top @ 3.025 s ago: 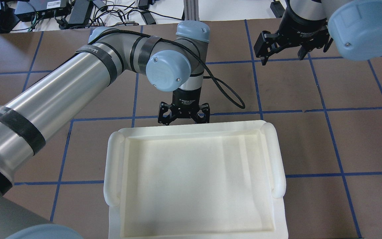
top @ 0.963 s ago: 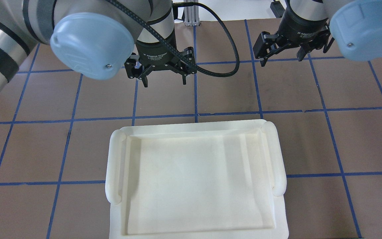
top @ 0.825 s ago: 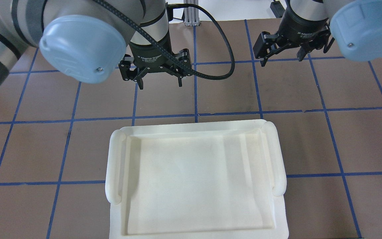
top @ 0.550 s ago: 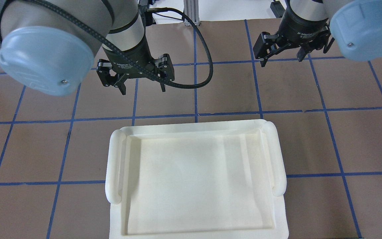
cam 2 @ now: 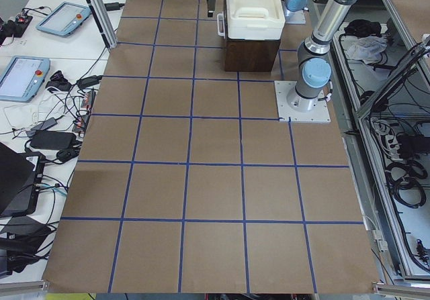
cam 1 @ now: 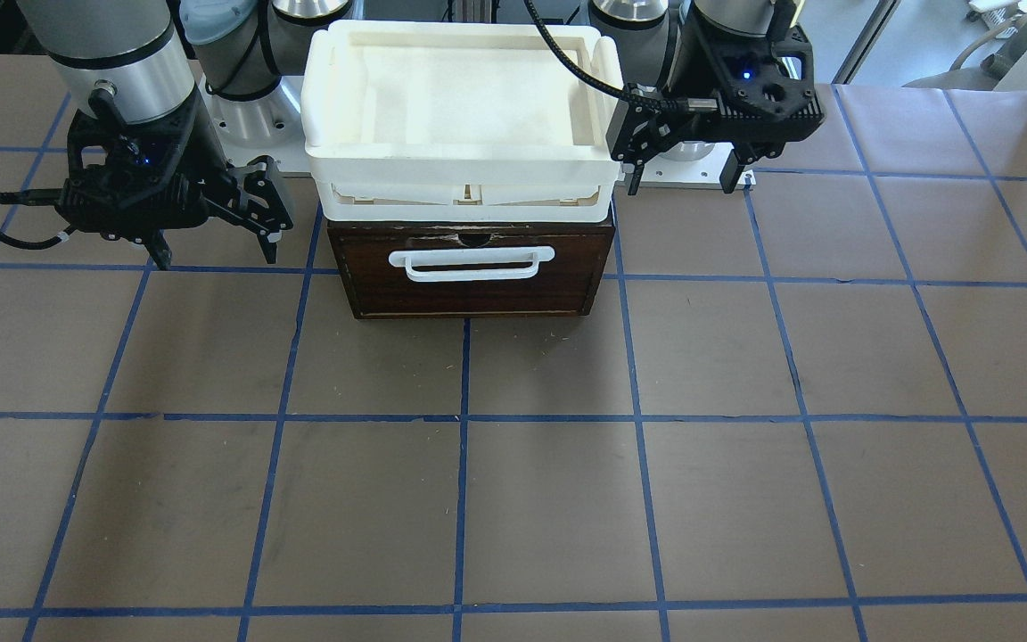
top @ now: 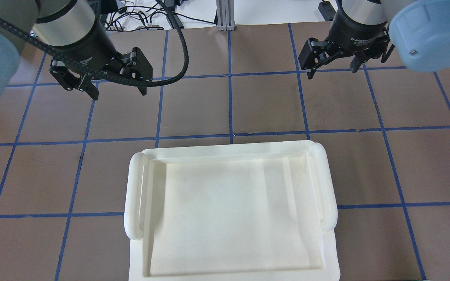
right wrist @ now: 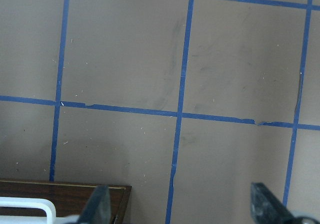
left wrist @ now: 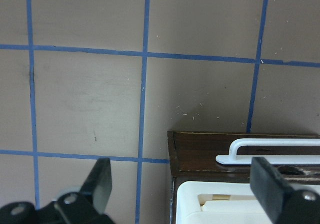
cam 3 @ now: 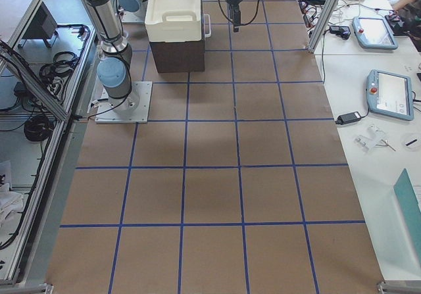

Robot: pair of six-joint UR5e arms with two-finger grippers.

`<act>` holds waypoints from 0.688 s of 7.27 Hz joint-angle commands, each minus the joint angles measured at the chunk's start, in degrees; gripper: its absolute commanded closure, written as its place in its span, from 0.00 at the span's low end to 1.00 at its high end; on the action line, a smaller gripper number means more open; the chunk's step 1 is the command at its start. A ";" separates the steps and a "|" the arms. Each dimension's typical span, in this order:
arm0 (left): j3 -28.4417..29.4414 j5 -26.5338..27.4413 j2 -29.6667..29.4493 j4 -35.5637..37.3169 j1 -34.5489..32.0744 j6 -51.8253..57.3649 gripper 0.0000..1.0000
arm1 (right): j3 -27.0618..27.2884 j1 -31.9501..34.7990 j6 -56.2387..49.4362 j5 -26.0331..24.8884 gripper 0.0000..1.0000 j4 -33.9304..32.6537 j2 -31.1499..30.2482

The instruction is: Put scissors in drawer and close it

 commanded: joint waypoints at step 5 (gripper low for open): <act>0.60 -0.13 0.17 -3.66 0.87 2.18 0.00 | 0.00 -0.07 -2.40 -0.16 0.00 0.14 -0.01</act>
